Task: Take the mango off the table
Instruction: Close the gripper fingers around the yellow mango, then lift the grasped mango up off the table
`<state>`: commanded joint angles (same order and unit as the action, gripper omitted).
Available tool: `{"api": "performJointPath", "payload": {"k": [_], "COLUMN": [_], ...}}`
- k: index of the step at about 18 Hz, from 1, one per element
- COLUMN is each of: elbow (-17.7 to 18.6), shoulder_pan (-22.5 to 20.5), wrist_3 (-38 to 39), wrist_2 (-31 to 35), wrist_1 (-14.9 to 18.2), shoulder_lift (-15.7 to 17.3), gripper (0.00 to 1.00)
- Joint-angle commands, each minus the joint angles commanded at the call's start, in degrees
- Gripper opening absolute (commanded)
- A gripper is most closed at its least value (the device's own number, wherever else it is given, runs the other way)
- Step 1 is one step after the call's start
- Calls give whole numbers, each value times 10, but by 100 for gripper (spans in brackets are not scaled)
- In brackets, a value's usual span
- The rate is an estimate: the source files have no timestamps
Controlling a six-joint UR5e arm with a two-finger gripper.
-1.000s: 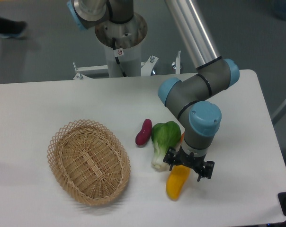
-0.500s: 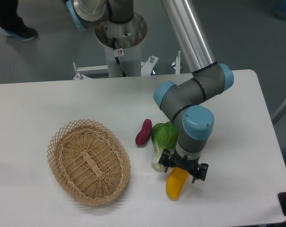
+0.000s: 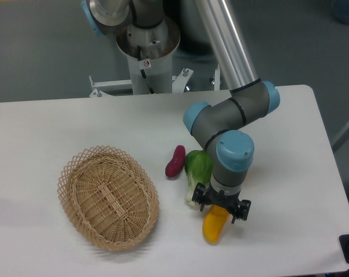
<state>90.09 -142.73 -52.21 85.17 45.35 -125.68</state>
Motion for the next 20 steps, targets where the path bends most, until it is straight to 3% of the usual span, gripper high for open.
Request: {"api": "performJointPath", "payload": {"k": [4, 7, 14, 20], "elbow": [0, -2, -11, -40], "shoulder_pan": [0, 0, -1, -12], "wrist_3": [0, -3, -7, 0], "wrist_2": [0, 2, 4, -19], "wrist_1": [0, -1, -2, -11], "shoulder_lift": [3, 4, 11, 67], "gripper": [53, 44, 44, 44]}}
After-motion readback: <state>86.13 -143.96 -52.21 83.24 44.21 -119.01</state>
